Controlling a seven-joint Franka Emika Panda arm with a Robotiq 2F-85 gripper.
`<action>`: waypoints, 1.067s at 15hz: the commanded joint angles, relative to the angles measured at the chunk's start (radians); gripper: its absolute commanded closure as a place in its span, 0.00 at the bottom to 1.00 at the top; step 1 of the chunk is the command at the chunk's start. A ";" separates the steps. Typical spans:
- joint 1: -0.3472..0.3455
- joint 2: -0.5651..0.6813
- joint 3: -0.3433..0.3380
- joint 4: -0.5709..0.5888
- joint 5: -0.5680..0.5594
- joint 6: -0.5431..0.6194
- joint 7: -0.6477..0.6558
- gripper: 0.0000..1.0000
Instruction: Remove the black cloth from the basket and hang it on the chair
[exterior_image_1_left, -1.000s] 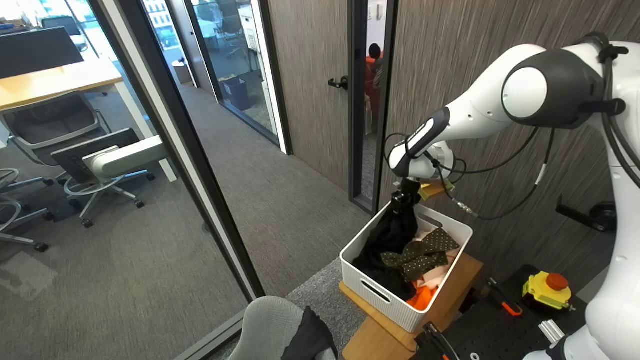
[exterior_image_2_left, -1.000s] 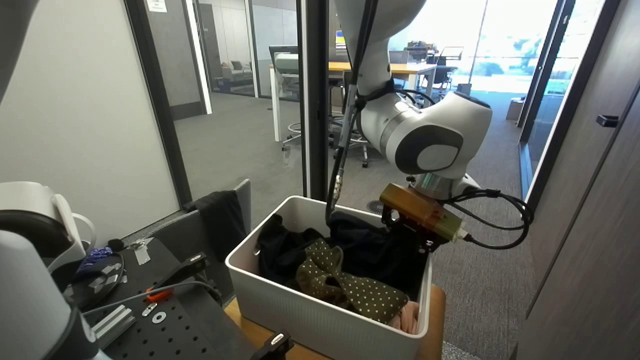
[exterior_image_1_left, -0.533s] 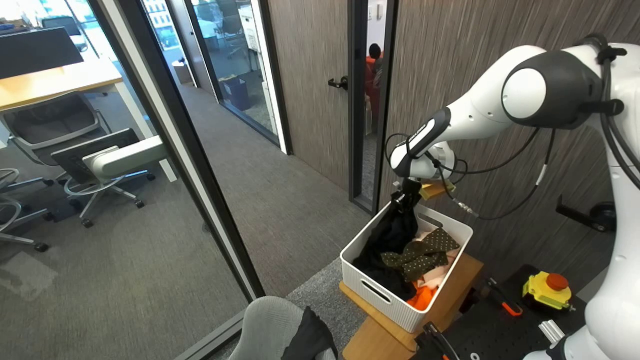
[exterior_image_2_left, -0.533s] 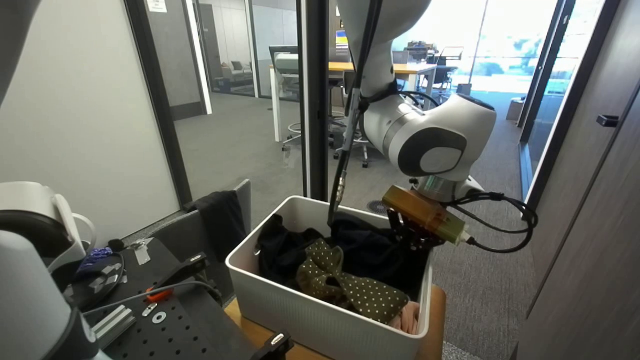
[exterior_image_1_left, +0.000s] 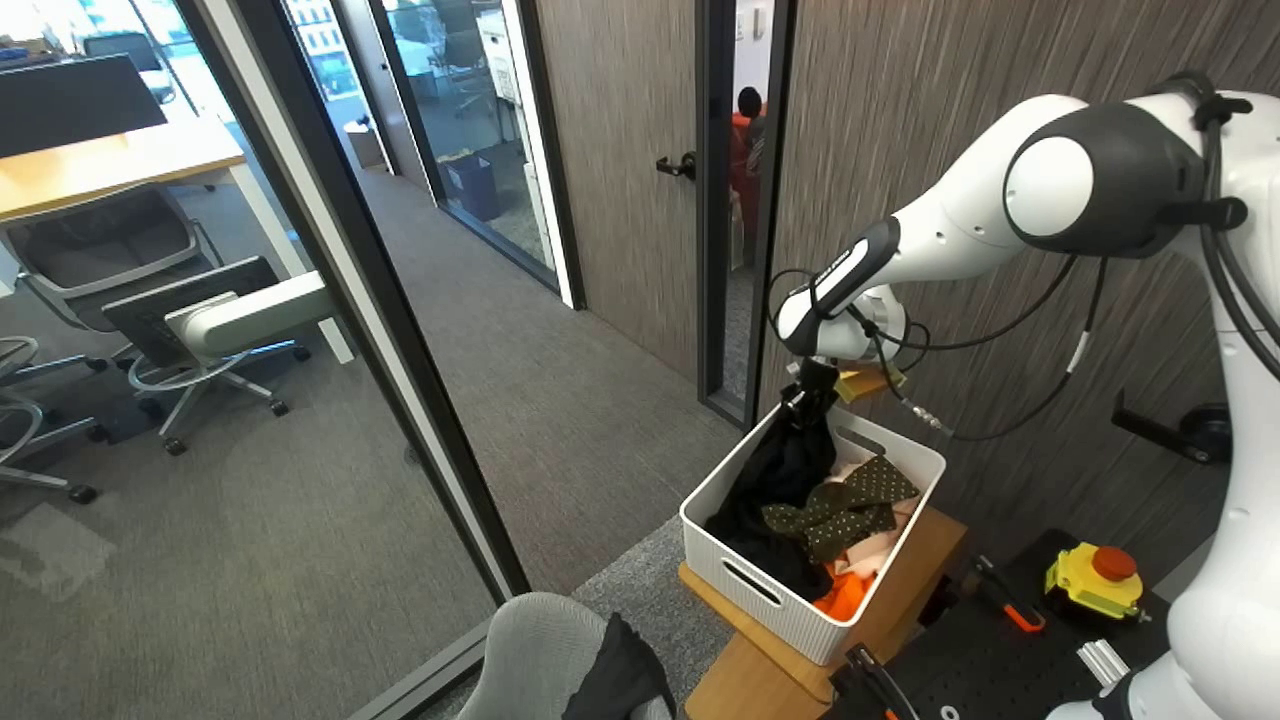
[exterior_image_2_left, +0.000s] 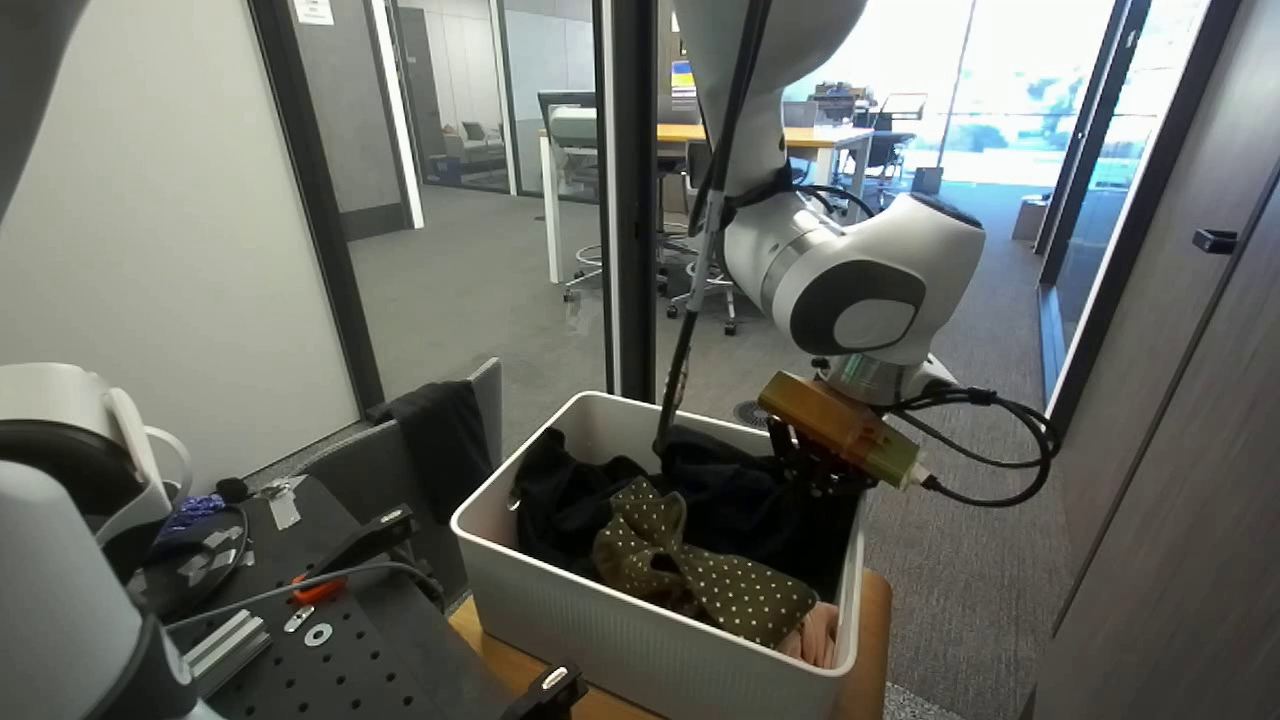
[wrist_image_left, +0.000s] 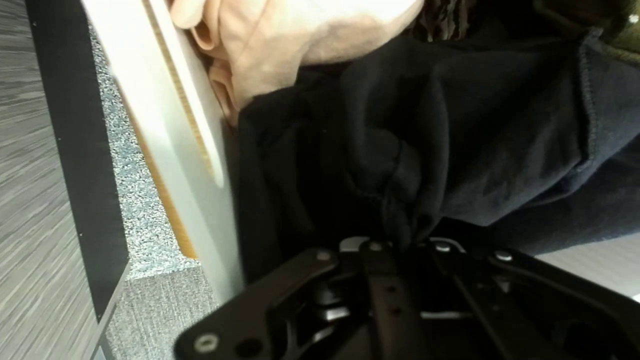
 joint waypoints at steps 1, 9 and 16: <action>-0.063 -0.043 0.092 -0.012 0.017 -0.006 -0.066 0.91; -0.106 -0.269 0.260 -0.137 0.141 -0.002 -0.314 0.92; 0.014 -0.537 0.274 -0.203 0.262 -0.050 -0.535 0.92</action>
